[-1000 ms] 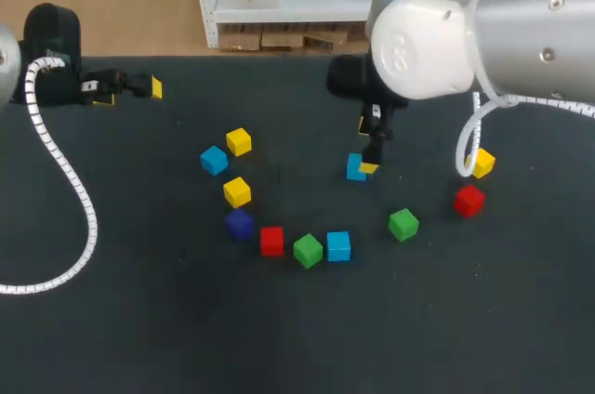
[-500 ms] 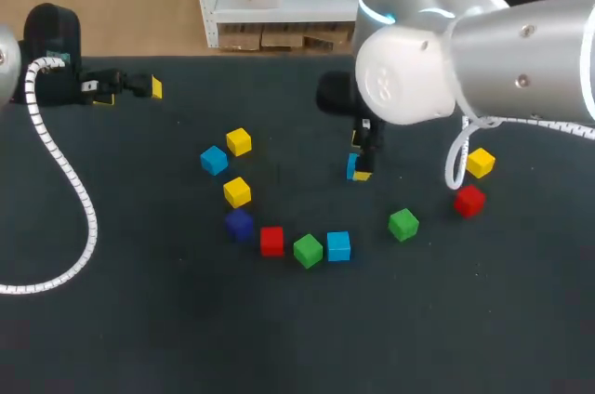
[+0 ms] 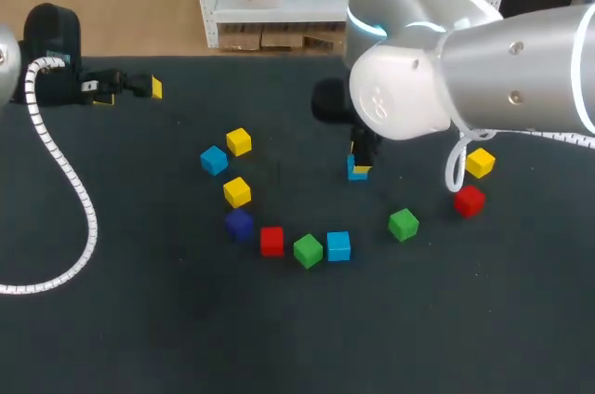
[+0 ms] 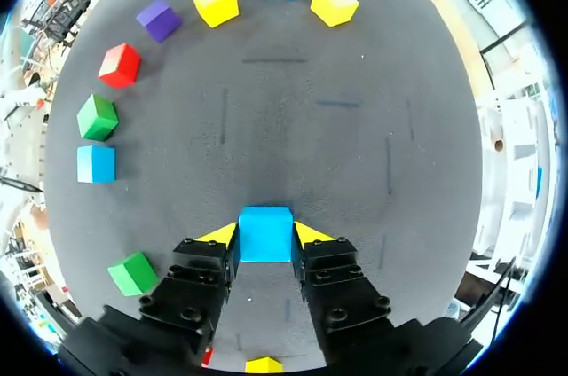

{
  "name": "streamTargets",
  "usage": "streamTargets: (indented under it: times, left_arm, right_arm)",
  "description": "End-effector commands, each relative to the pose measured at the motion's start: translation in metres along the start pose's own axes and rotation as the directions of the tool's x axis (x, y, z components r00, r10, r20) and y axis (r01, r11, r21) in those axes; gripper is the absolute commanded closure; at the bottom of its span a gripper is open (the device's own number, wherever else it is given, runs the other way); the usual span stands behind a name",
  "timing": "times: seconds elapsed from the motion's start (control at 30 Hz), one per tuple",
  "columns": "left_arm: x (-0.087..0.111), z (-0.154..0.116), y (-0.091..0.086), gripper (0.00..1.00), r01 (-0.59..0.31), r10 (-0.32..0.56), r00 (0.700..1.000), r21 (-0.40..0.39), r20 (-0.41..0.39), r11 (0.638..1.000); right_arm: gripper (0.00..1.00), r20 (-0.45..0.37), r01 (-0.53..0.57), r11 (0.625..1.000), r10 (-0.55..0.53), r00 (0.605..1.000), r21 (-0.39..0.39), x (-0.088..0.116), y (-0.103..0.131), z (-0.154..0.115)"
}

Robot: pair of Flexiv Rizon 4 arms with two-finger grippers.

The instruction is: Place the blue cubes, place green cubes on the blue cubes, place the yellow cubes on the green cubes, then place the red cubes on the yellow cubes, and place purple cube on the red cubes.

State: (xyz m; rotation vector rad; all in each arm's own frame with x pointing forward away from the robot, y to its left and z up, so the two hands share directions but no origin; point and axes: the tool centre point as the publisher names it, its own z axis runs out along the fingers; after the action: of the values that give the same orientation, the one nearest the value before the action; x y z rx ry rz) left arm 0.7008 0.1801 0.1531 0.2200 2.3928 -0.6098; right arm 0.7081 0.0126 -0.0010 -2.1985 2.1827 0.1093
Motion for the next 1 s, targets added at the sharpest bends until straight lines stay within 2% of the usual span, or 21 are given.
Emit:
streamTargets:
  times: [0.03,0.1,0.17,0.2,0.23,0.37,0.5,0.53,0.57,0.7,0.8,1.0]
  left_arm:
    - [0.002,-0.001,0.003,0.0,-0.003,0.003,1.0,0.016,0.007,1.0]
    - [0.002,-0.001,0.003,0.0,-0.003,0.003,1.0,0.016,0.007,1.0]
    - [0.002,-0.001,0.003,0.0,-0.003,0.003,1.0,0.016,0.007,1.0]
    - [0.002,-0.001,0.003,0.0,-0.003,0.003,1.0,0.016,0.007,1.0]
    - [0.002,-0.001,0.003,0.0,-0.003,0.003,1.0,0.016,0.007,1.0]
    - [0.002,-0.001,0.003,0.0,-0.003,0.003,1.0,0.016,0.007,1.0]
    - [0.002,-0.001,0.003,0.0,-0.003,0.003,1.0,0.016,0.007,1.0]
    - [0.002,-0.001,0.003,0.0,-0.003,0.003,1.0,0.016,0.007,1.0]
    - [0.002,-0.001,0.003,0.0,-0.003,0.003,1.0,0.016,0.007,1.0]
    - [0.002,-0.001,0.003,0.0,-0.003,0.003,1.0,0.016,0.007,1.0]
    - [0.002,-0.001,0.003,0.0,-0.003,0.003,1.0,0.016,0.007,1.0]
    - [0.002,-0.001,0.003,0.0,-0.003,0.003,1.0,0.016,0.007,1.0]
  right_arm:
    - [1.0,0.001,-0.008,1.0,0.008,1.0,0.003,0.003,0.005,0.001]
    - [0.96,0.0,-0.011,1.0,0.011,1.0,0.0,0.003,0.005,0.001]
    - [0.84,0.001,-0.018,1.0,0.018,1.0,-0.002,0.003,0.005,0.0]
    - [0.69,0.003,-0.024,1.0,0.024,1.0,-0.004,0.003,0.005,0.0]
    - [0.6,0.003,-0.026,1.0,0.026,1.0,-0.004,0.003,0.004,0.0]
    - [0.6,0.008,-0.038,0.999,0.038,0.999,0.001,0.002,0.003,-0.001]
    - [0.54,0.013,-0.047,0.999,0.047,0.999,0.0,0.001,0.002,-0.001]
    - [0.48,0.014,-0.05,0.999,0.05,0.999,0.0,0.001,0.002,-0.001]
    - [0.0,0.016,-0.053,0.999,0.053,0.998,-0.002,0.001,0.002,-0.001]
    - [0.0,0.02,-0.056,0.998,0.056,0.998,-0.006,0.001,0.002,-0.003]
    - [0.0,0.04,-0.041,0.999,0.041,0.998,0.005,0.0,0.007,-0.015]
    - [0.0,0.063,0.045,0.999,-0.046,0.997,0.021,-0.007,0.05,-0.039]
